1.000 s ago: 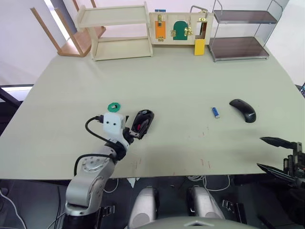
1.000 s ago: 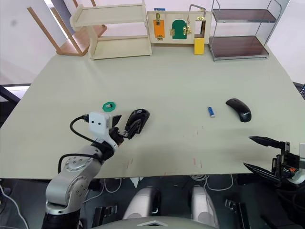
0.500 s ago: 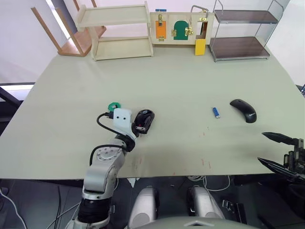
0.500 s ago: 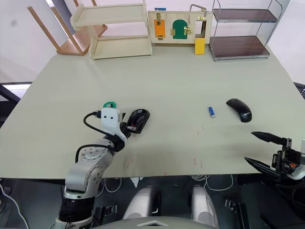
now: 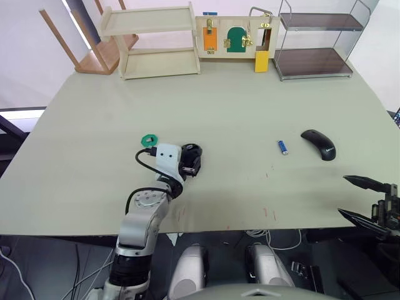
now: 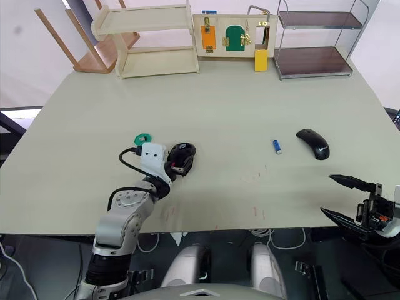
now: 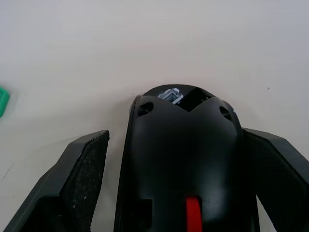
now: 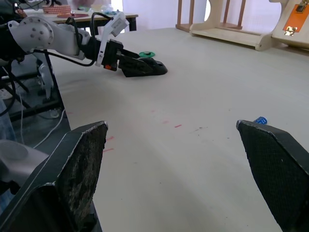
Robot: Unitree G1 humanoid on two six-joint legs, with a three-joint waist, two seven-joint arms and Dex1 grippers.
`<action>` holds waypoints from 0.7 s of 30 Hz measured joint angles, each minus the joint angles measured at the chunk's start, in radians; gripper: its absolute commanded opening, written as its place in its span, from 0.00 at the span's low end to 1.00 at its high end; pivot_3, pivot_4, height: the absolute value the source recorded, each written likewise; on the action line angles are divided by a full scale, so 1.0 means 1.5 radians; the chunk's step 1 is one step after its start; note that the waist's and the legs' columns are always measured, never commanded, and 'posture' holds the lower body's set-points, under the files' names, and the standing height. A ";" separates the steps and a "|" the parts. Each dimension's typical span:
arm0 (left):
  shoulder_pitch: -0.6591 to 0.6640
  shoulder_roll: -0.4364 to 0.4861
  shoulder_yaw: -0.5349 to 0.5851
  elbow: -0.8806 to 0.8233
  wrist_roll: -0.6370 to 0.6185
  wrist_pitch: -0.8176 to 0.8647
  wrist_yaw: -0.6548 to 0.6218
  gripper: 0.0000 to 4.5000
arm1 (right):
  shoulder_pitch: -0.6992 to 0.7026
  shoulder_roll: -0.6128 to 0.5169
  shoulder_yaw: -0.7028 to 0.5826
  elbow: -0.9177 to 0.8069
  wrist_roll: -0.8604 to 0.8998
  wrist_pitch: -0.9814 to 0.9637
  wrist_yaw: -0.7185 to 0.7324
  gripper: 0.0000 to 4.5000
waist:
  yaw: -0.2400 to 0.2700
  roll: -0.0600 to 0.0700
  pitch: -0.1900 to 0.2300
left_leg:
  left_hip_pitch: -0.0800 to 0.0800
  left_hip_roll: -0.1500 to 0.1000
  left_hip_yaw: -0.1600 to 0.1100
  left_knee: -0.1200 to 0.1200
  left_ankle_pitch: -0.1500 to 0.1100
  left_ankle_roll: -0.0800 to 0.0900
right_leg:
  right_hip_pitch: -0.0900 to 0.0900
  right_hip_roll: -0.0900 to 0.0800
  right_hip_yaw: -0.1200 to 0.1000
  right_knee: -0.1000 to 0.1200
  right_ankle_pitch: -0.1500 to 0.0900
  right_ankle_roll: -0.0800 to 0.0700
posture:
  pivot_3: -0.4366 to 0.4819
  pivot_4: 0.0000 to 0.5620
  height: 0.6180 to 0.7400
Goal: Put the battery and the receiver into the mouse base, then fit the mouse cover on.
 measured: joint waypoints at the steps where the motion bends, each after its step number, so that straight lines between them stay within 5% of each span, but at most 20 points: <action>1: 0.000 0.000 -0.001 0.001 0.000 0.000 0.000 0.97 | 0.000 0.000 0.000 0.000 0.000 0.000 0.000 1.00 | 0.000 0.000 0.000 | 0.000 0.000 0.000 0.000 0.000 0.000 | 0.000 0.000 0.000 0.000 0.000 0.000 | 0.48 0.27 1.00; 7: -0.018 -0.031 -0.004 0.006 0.017 0.027 0.029 0.97 | -0.001 0.001 0.000 0.006 -0.005 -0.010 0.001 1.00 | 0.001 0.000 0.000 | 0.000 0.000 0.000 0.000 0.000 0.000 | 0.000 0.000 0.000 0.000 0.000 0.001 | 0.48 0.27 1.00; 12: -0.017 -0.036 0.010 -0.002 0.020 0.041 0.038 0.66 | 0.002 0.009 0.000 0.006 -0.007 -0.013 0.000 1.00 | 0.000 0.001 0.000 | 0.000 0.000 0.000 0.000 0.000 0.000 | 0.000 0.000 0.000 0.000 0.000 0.001 | 0.48 0.27 1.00; 21: -0.011 -0.030 0.015 -0.007 0.018 0.040 0.019 0.66 | -0.004 0.013 0.000 0.006 -0.011 -0.018 -0.001 1.00 | -0.002 0.001 -0.001 | 0.001 0.000 0.000 0.000 0.000 0.000 | 0.000 0.000 0.000 0.000 0.000 0.000 | 0.48 0.27 1.00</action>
